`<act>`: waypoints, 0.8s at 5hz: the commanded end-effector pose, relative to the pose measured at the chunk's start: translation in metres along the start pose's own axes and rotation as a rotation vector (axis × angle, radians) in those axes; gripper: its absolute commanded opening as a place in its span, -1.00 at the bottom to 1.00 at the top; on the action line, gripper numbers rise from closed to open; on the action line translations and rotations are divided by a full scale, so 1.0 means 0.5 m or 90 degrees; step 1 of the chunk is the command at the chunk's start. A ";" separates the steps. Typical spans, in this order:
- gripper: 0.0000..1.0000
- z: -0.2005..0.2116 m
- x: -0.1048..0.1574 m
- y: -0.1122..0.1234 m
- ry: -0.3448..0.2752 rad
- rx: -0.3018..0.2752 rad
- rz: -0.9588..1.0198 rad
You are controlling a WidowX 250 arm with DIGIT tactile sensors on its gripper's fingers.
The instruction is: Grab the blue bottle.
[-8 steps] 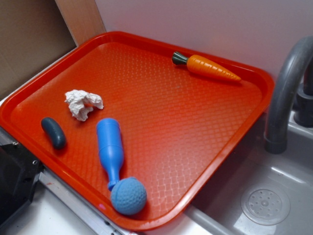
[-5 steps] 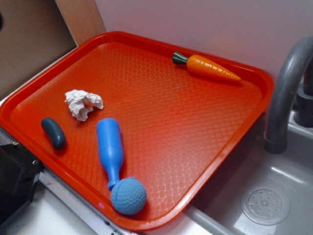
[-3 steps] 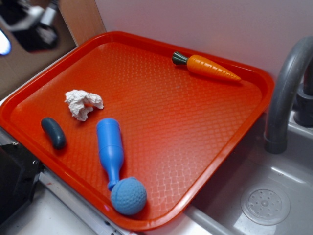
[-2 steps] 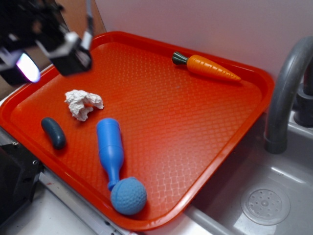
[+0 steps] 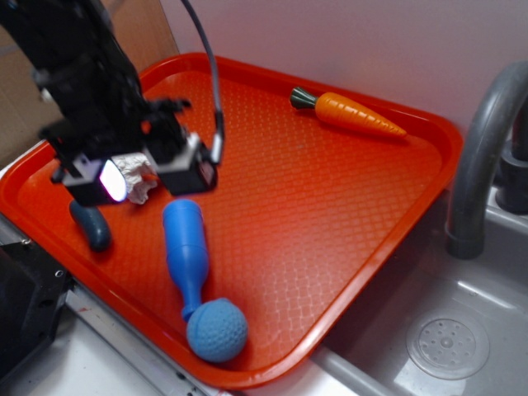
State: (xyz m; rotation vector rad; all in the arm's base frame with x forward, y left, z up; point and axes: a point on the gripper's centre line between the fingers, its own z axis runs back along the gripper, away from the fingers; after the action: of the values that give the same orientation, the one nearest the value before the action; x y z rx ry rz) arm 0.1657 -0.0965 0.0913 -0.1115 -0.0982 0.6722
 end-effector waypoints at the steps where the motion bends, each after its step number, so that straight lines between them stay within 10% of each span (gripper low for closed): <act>1: 1.00 -0.067 0.008 -0.010 0.003 0.004 -0.012; 4: 1.00 -0.131 -0.021 0.001 0.007 0.001 -0.050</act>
State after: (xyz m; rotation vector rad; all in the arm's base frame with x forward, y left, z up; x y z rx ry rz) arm 0.1627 -0.1047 0.0231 -0.0939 -0.0820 0.6016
